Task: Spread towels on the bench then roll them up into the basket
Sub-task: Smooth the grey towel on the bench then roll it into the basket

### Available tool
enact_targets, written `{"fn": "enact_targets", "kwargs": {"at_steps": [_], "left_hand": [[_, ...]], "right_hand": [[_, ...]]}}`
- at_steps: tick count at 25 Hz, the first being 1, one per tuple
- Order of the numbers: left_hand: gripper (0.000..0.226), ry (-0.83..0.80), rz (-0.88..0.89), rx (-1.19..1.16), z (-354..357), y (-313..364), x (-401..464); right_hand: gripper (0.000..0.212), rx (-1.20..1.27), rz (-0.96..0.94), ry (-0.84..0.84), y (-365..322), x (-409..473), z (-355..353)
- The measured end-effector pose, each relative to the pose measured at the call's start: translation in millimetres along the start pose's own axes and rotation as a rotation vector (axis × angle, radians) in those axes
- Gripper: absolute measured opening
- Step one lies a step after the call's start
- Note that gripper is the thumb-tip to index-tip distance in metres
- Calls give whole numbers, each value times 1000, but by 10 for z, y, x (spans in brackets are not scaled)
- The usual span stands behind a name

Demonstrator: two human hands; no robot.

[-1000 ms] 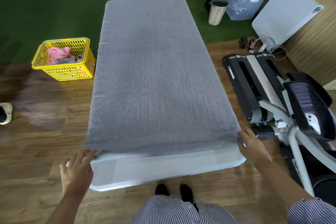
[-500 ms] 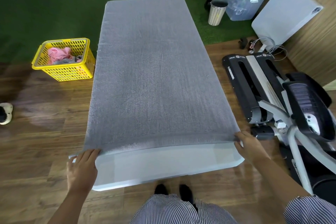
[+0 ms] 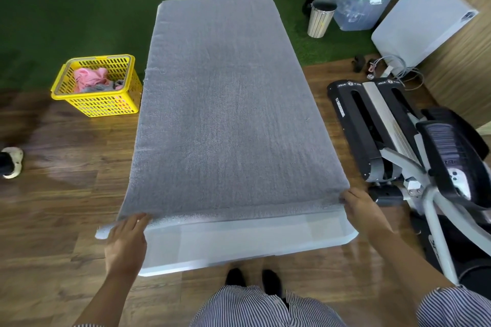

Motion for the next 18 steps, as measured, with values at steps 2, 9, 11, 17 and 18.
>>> {"fn": "enact_targets", "kwargs": {"at_steps": [2,9,11,17,18], "left_hand": [[42,-36,-1,-40,50,-10,-11],[45,-179,28,40,212,-75,87],[51,-207,70,93,201,-46,52],[41,-212,121,77,146,-82,19],[42,-184,99,83,140,-58,50]], "right_hand": [[25,-26,-50,-5,-34,-39,2],[23,-150,-39,-25,-84,27,9],[8,-180,-33,-22,-73,38,-26],[5,-175,-31,-30,-119,74,-69],[16,-153,-4,-12,-124,101,-83]]}}
Point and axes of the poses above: each hand's wrist, its own x-axis towards the middle knuckle, its own z-axis out of the palm, y = z × x, the point moved 7 cm from there along x, towards the middle knuckle, and after that the axes turned 2 degrees about -y, right-handed, at the moved point
